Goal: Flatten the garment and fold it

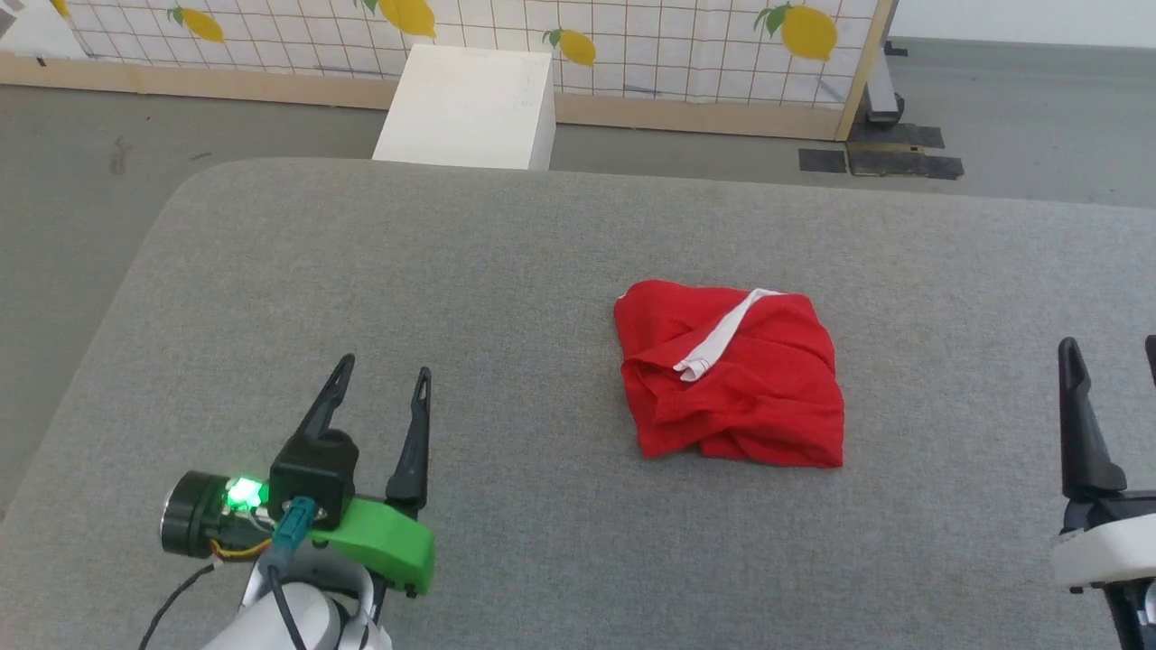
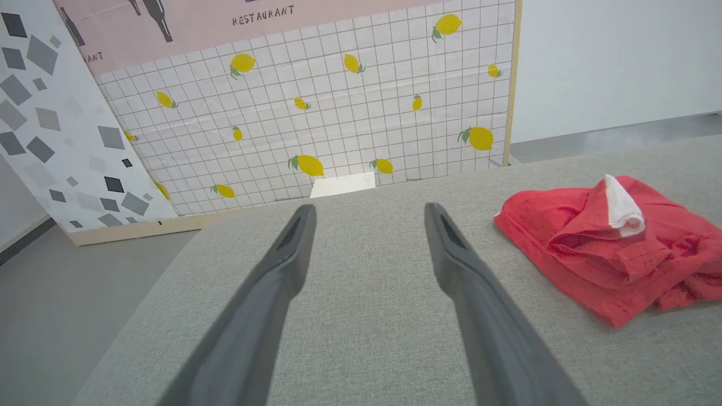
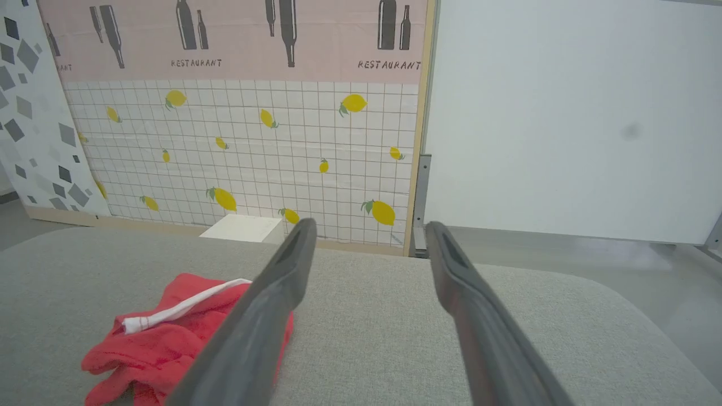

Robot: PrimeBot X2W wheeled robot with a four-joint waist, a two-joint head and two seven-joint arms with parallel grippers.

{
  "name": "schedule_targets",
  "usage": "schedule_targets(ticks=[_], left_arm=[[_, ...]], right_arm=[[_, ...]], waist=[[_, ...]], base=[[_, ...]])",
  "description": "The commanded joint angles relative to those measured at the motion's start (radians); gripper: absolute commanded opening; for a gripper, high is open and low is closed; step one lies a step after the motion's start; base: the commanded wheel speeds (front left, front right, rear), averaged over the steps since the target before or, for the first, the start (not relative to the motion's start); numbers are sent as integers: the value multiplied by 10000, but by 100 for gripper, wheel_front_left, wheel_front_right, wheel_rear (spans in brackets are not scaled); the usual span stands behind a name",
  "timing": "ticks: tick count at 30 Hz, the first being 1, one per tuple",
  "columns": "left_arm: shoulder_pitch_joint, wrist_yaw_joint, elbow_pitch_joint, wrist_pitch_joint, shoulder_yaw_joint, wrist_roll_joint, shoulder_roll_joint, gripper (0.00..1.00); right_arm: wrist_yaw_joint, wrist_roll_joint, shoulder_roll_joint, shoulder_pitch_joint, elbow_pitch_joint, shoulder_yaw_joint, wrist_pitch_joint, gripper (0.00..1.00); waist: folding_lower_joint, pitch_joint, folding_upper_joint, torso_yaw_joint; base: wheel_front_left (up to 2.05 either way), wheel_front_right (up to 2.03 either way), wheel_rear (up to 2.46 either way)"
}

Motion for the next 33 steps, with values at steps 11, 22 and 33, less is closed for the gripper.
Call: schedule_targets(ticks=[11,22,33], left_arm=[[-36,-19,-33,-81,-107,54,-94,100],[-601,-128,-96,-30,-360,366,-310,100],[-1116,-152,5,-123,-462,566,-682,100]], right_arm=[[-13,550,-28,-36,-391,124,1220,100],[-13,5075,-758,-2416,803,-9,8309,100],[-13,3869,-112,-5023,2783,-1100,12077,100]], waist=[[0,448,0,228],[0,1943,0,975],[0,2987,0,1934]], base=[[0,0,0],[0,0,0],[0,0,0]])
